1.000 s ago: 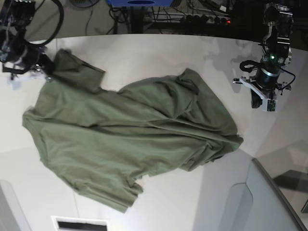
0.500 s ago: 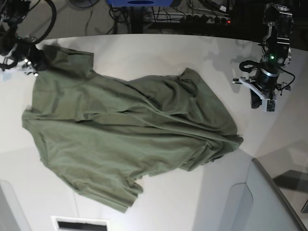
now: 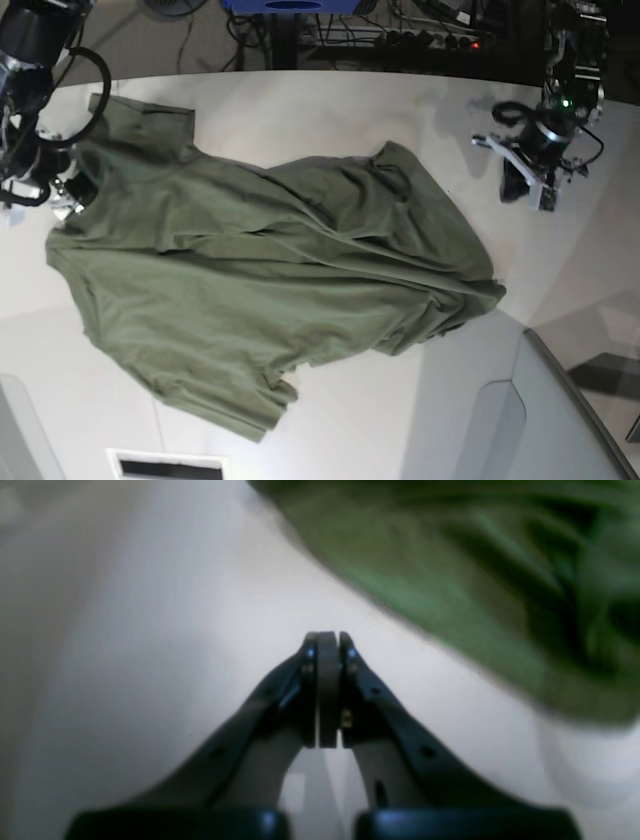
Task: Layout the t-shirt on the table in an organized manner, then fold the t-shirt properly
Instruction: 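Release the shirt with both grippers and smooth the collar with the right gripper, then grasp the shirt edge near the collar with the left gripper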
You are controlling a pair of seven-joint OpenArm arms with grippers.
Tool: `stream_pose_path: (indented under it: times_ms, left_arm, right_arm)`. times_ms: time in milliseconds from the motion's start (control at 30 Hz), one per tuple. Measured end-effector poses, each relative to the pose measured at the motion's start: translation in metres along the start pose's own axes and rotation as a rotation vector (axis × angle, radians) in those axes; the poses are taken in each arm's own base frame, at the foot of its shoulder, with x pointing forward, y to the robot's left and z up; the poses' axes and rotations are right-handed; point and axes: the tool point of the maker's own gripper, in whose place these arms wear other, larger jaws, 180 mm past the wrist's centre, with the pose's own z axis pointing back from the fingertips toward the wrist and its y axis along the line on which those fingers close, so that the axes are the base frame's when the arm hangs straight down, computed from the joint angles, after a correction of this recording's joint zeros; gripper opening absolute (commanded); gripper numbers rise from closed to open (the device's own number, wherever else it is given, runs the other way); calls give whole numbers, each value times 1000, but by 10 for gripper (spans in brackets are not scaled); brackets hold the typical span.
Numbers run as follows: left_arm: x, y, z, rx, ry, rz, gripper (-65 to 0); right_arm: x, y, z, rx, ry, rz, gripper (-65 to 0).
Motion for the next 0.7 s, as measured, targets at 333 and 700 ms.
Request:
stream_pose_path:
  times_ms: [333, 700]
  left_arm:
    - [-53, -73, 28, -334, 107, -19, -650]
    - [0, -191, 34, -550, -40, -16, -650]
  right_arm:
    - [9, -1, -11, 5, -44, -15, -224]
    - [4, -7, -13, -9, -34, -32, -618]
